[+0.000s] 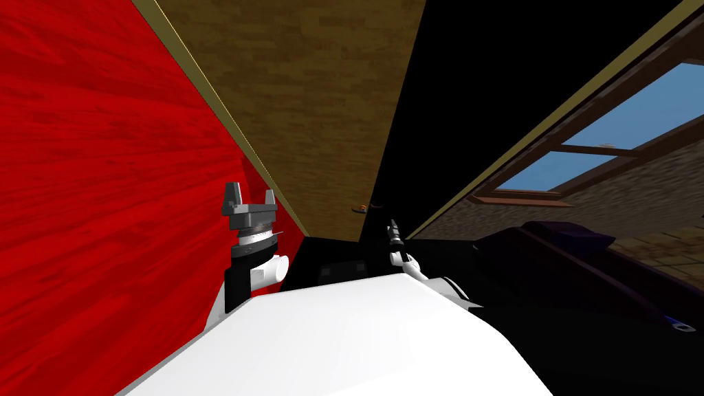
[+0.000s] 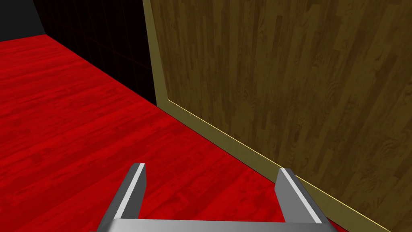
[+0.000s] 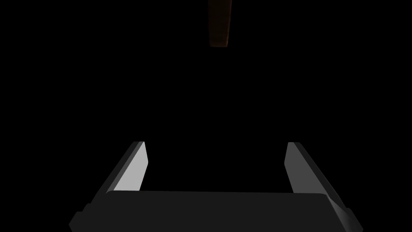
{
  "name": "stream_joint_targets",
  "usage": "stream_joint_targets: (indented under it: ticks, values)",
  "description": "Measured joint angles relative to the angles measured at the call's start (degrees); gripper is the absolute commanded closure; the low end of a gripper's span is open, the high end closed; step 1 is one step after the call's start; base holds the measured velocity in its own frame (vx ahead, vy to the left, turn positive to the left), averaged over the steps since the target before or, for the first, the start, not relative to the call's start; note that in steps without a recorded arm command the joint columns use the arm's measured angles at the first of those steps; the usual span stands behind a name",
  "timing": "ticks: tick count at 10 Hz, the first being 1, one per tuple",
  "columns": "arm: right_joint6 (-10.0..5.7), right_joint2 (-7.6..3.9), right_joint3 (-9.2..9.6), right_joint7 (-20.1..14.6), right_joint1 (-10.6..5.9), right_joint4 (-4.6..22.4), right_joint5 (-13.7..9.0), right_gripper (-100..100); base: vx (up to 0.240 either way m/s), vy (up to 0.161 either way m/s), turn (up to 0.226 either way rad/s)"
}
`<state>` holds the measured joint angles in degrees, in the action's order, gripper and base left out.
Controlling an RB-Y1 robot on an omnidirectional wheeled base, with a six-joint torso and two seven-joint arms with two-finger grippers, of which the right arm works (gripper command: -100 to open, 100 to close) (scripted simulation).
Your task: Pull the door open
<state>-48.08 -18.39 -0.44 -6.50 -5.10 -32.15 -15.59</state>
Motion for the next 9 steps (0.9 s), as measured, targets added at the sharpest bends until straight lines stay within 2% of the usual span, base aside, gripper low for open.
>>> stream_joint_targets:
  ticks: [3, 4, 5, 6, 7, 8, 9]
  values:
    - [-1.86, -0.10, 0.03, -0.47, -1.45, 3.89, 0.03, -100, 0.022, 0.007, 0.020]
    - [-1.19, -0.93, -0.80, -0.37, -0.28, 2.86, -0.43, -100, 0.064, 0.012, 0.020]
    - [-2.23, -1.57, -1.05, -0.86, -1.30, 6.01, -0.56, -100, 0.081, 0.011, 0.052]
    - [-4.61, -2.58, -1.36, -1.93, -2.59, 10.60, -0.70, -100, 0.072, 0.011, 0.026]
    - [-4.08, -2.99, -1.84, -1.96, -0.93, 9.26, -0.98, -100, 0.028, 0.005, -0.007]
    - [-2.86, -3.00, -2.08, -1.56, 0.06, 7.26, -1.13, -100, 0.000, 0.000, 0.000]
    - [-2.52, -3.11, -2.10, -1.51, 0.07, 6.50, -1.14, -100, 0.108, -0.011, 0.129]
